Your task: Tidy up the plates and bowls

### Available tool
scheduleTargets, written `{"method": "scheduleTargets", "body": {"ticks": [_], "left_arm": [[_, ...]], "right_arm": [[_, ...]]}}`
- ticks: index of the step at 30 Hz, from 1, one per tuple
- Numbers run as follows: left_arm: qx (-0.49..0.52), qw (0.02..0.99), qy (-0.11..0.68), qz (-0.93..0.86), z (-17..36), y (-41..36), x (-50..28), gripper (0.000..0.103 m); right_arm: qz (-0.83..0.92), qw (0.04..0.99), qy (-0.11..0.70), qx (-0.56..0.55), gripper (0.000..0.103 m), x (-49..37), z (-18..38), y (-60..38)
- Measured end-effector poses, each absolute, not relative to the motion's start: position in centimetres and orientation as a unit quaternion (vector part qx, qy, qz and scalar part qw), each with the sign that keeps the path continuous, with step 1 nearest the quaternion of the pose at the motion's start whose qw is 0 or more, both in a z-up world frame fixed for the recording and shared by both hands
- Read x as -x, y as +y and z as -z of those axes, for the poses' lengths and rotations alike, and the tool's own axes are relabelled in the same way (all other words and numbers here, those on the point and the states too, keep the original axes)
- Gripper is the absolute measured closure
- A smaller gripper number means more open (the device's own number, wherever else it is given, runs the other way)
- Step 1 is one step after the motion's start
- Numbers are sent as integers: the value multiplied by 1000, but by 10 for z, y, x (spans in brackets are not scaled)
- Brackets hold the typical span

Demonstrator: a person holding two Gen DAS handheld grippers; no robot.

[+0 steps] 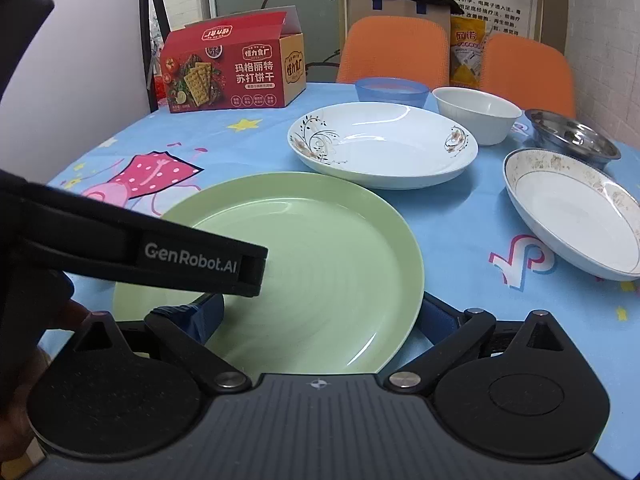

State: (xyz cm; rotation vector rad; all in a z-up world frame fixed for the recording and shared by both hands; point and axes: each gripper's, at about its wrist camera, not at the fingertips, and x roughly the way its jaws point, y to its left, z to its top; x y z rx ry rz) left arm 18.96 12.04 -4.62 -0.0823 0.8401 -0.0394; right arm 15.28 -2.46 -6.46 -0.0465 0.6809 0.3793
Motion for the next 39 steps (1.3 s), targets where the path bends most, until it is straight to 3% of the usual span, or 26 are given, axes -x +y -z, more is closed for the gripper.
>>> {"method": "scheduleTargets", "body": {"ticks": [5,15,23,32,39], "left_arm": [[75,930,358,26,17,137,-184,4],[99,922,373,40,2,142,-214,4],[99,923,369,46,-2,144,-276,4],[88,910,402,57,23,139,-350,4],[66,904,417,68,38,132,-372,4]], "right_arm": [[-154,939,309,-9,15,-147,40,-60],[-139,941,306,-51,15,-165,24,-91],[-148,947,284,-32,15,-234,9,-92],[-158,930,332,1,15,-325,37,-75],[-175,917,357,18,13,-336,59,-59]]}}
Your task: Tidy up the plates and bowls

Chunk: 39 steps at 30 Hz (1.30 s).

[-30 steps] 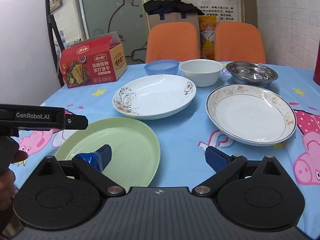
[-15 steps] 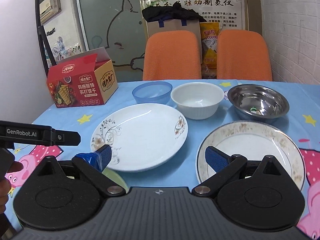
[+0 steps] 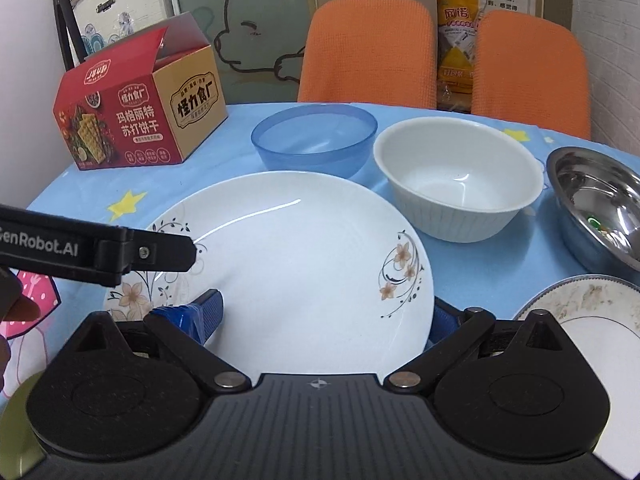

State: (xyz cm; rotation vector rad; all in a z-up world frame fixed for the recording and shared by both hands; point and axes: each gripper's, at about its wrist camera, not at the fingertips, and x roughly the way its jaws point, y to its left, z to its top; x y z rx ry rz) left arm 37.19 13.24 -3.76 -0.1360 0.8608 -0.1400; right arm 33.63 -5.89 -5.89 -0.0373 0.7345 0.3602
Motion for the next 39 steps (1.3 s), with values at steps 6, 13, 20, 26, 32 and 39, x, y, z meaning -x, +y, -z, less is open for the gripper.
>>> {"method": "scheduleTargets", "body": {"ticks": [6,13,20,26,32,39], "left_arm": [[54,905,417,61,48,132,-378,4],[17,913,405,46,52,125,-375,3],[8,908,414,61,49,128,-375,2],[8,905,419,69,50,123,-382,3],[16,901,419,111,42,105,-375,53],[47,899,423,103,37,112,-380,53]], "right_arm": [[-168,921,351,24,12,-336,60,-58],[-177,928,327,30,12,-334,64,-58],[-167,927,335,29,13,-334,63,-54],[-168,929,328,29,12,-333,64,-54],[-166,929,331,29,14,-330,63,-53],[-170,929,330,6,14,-326,53,-53]]}}
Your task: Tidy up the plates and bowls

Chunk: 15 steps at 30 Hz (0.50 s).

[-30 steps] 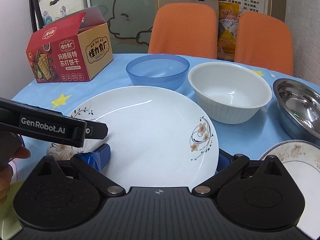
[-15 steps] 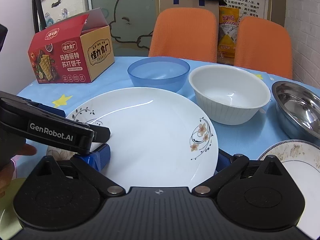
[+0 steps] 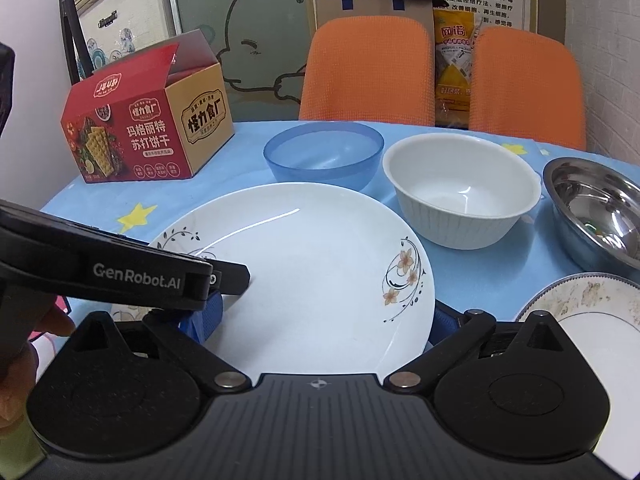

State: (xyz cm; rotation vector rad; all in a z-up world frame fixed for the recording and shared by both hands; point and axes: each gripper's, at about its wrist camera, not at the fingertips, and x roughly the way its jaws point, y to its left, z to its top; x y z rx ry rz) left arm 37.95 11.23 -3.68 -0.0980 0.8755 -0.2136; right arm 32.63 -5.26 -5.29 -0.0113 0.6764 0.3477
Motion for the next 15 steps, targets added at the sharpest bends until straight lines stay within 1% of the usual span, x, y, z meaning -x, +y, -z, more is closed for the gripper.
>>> {"method": "scheduleTargets", "body": {"ticks": [8,15], "left_arm": [[41,911,397,101,13,112,-372,52],[41,913,393,101,6,115,-354,51]], "right_arm": [[-166,938,306,-5,13,-323,33,-52],[-163,940,301,-11,13,-306,24,-52]]}}
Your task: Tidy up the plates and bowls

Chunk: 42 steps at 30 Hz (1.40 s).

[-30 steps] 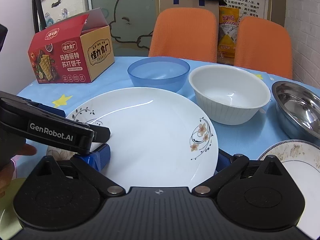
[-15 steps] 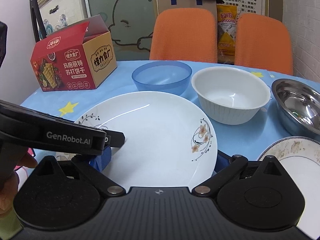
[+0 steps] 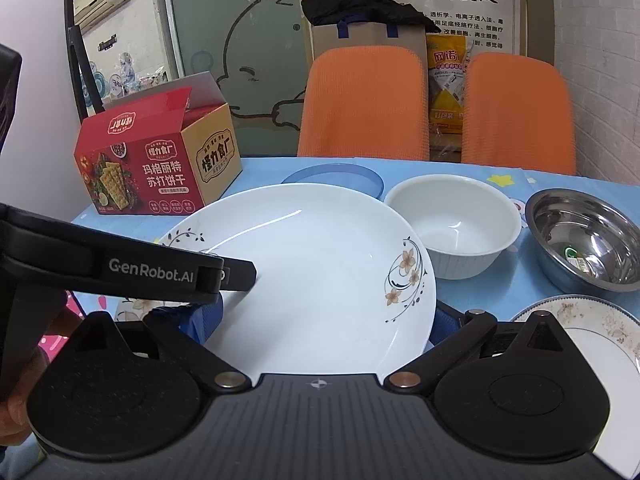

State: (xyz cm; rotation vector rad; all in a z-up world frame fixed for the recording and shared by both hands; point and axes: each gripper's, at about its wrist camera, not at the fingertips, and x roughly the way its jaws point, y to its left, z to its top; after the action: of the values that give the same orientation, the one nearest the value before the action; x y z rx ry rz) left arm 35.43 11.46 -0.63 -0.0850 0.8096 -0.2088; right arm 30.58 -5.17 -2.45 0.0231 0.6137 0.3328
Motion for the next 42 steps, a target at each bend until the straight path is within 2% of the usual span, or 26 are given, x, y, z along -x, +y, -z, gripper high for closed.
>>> {"method": "scheduleTargets", "body": {"ticks": [8,13,25,32,36,42], "left_arm": [[45,921,373,106,-11,120,-308,50],[44,923,368,103,-13,123,-275,46],[49,916,388,89,27,131,-200,44],[70,913,392,91,42,139,-197,41],[65,924,366,94,36,138,-193,32],[61,933,343,85,20,140,-190,32]], "right_arm": [[-161,944,287,-14,13,-264,8,-47],[-163,946,279,-14,13,-231,2,-41],[-156,940,304,-22,13,-157,35,-27],[-160,938,306,2,13,-153,48,-20],[-150,938,312,5,14,-156,51,-23],[-141,953,269,7,14,-149,40,-29]]}}
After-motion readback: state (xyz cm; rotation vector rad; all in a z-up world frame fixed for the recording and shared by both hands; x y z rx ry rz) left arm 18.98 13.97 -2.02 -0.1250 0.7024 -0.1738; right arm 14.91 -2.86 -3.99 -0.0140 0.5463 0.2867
